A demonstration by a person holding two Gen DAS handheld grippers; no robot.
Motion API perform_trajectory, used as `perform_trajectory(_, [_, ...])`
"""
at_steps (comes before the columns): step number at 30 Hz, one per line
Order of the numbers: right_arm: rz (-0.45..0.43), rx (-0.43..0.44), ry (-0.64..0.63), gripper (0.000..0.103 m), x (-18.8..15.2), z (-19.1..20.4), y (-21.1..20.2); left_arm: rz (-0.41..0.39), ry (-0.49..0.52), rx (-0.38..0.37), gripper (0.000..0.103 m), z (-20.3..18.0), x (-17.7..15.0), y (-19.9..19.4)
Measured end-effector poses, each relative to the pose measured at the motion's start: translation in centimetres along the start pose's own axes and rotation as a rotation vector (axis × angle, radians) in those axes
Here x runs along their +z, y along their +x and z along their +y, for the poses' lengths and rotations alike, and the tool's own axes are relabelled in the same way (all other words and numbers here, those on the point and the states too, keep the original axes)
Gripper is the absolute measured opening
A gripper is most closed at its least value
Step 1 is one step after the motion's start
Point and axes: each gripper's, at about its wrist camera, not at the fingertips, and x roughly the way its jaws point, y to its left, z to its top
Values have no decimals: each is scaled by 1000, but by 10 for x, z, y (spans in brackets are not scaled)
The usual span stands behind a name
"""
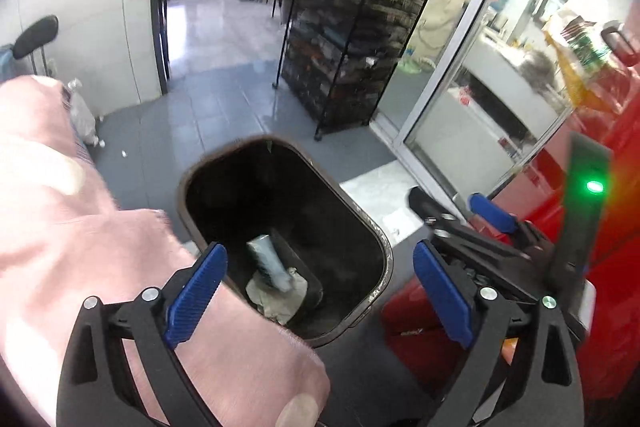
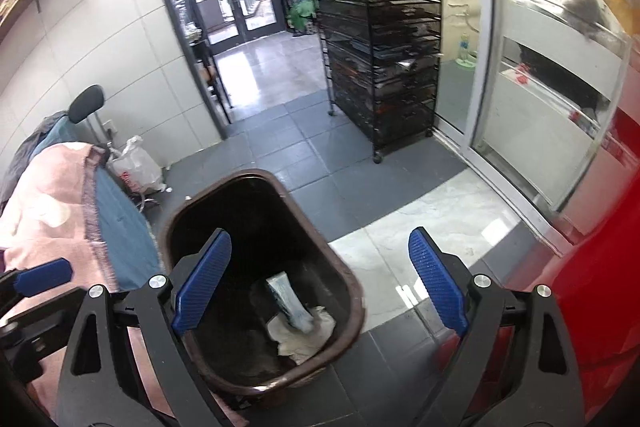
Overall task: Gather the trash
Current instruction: 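Lower the green milk carton into the bin and open the left tool, then grasp the white wrapper with the left tool while the right tool grasps the purple cup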
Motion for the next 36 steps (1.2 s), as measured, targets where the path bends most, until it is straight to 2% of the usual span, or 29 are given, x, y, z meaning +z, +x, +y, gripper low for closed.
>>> perform_trajectory(5, [-6,86,-38,90,4,25,-11,-116,3,51,97,11,-8,-45])
perform_trajectory(11, [-25,193,-126,93,8,69,-27,-227,-34,186,97,41,-25,-90])
perform_trajectory(17, [-24,315,-229,94,9,117,-40,-264,-102,350,97,81,-45,-120])
perform_trajectory(25, [-12,449,-363,94,1,177,-56,-277,-222,514,97,143,-70,-149])
perform_trajectory(27, [-10,471,-389,94,-1,188,-59,-265,-237,529,97,159,-76,-154])
perform_trajectory(30, [-4,494,-416,94,-9,204,-65,-256,-236,496,97,179,-80,-156])
perform_trajectory(33, [5,513,-431,94,-14,216,-70,-233,-222,497,97,194,-79,-152])
perform_trajectory(36, [8,523,-441,94,-20,221,-76,-188,-226,489,90,205,-76,-142])
